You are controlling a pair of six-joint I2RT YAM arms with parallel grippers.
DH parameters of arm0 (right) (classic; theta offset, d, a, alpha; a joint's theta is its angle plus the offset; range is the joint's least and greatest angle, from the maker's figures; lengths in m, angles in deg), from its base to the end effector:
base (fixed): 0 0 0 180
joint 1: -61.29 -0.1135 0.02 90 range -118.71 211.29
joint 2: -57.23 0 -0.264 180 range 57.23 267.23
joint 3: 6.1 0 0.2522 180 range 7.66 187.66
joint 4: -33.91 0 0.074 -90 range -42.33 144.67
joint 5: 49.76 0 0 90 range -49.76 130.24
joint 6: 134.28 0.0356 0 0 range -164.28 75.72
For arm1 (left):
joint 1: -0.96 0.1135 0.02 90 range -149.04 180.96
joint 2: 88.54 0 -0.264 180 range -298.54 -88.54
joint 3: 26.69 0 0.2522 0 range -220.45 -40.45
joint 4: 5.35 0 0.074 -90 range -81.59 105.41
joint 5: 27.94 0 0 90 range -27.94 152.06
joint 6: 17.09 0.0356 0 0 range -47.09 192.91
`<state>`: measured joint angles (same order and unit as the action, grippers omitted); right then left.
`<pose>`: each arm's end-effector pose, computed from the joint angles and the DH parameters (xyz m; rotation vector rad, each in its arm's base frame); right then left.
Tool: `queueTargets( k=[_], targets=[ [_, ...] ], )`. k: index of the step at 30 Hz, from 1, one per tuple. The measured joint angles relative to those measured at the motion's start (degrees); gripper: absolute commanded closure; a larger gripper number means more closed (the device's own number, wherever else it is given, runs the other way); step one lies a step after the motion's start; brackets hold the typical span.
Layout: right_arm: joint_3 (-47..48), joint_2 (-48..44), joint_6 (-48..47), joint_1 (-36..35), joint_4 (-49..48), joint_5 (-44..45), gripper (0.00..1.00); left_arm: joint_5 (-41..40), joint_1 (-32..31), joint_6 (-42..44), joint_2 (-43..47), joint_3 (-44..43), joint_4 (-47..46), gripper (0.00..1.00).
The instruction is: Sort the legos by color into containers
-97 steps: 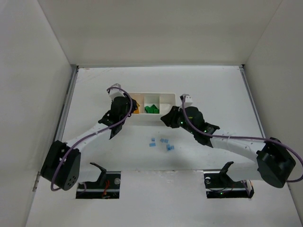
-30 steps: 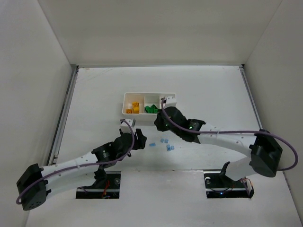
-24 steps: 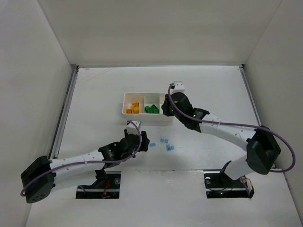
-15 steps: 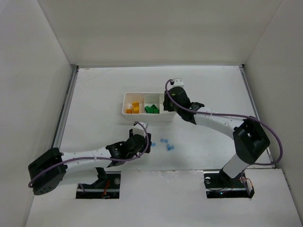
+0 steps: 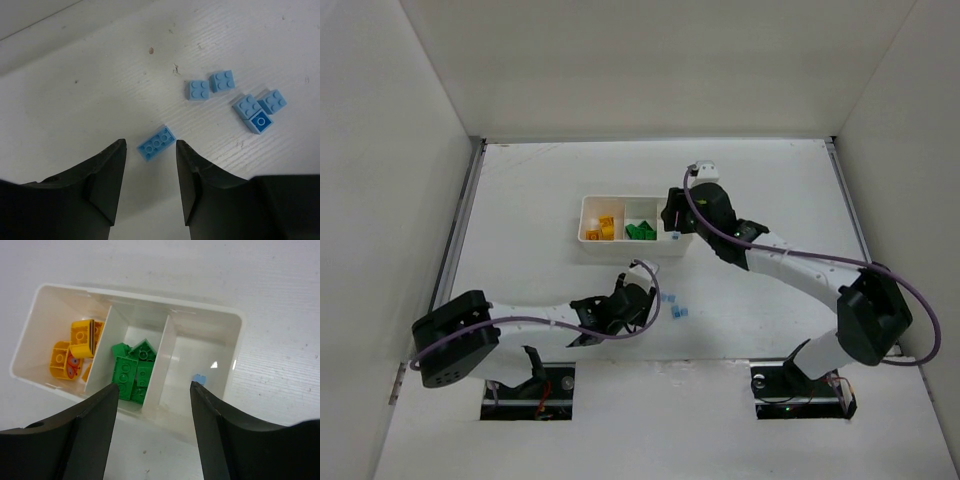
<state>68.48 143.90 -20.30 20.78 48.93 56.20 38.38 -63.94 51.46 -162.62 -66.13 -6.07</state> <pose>0.2706 0.2184 0.2749 -0.1204 2.0471 0.4243 0.1163 -0.2145 0.1645 0.5667 2.0637 -0.4499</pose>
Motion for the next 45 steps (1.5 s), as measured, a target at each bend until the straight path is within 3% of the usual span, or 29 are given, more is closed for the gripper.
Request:
queueTargets(
  k=[14,19,23,45],
  targets=[
    [-5.42,-4.48,1.31,0.00,-1.84,-1.79,0.36,0.66,-1.07,2.89,-9.64,-4.85,-1.07,0.61],
    [-5.64,-5.14,1.31,0.00,-1.90,-1.99,0.36,0.11,-1.46,3.41,-11.58,-6.67,-1.07,0.67],
    [-6.45,-6.58,1.33,-0.02,-2.10,-2.10,0.36,-0.42,-2.10,3.37,-11.67,-6.88,-0.48,0.74],
    [-8.74,-9.70,1.33,0.00,-2.71,-2.25,0.36,-1.62,-2.51,1.14,-8.55,-6.64,4.92,0.86]
  ],
)
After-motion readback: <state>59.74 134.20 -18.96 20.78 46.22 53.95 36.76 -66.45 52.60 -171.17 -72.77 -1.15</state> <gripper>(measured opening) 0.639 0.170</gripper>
